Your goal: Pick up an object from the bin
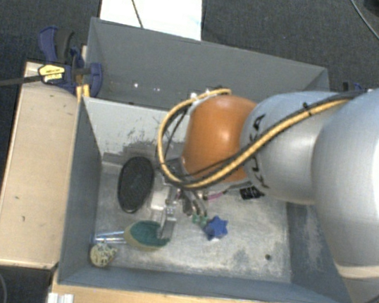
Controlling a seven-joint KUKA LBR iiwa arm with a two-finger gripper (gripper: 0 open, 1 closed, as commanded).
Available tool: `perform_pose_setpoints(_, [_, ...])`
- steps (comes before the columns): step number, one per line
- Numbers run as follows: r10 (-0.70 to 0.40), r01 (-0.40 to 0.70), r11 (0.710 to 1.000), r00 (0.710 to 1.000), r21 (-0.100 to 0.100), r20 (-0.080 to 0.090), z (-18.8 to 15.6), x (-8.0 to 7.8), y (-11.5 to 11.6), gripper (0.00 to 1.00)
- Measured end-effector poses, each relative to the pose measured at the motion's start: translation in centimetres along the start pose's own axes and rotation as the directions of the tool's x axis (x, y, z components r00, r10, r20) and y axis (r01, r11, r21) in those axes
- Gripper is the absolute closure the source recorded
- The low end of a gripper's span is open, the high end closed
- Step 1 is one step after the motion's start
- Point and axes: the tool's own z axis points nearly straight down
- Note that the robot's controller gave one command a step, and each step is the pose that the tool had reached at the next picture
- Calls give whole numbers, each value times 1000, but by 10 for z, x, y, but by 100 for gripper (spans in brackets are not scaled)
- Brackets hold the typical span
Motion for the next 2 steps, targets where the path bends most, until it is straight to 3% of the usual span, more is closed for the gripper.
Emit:
perform_pose_setpoints(1, [-59, 59, 998, 998, 31, -16, 31, 48, 35, 0])
perform_pose_setpoints(2, [-46, 47, 998, 999, 32, -21, 30, 48, 31, 100])
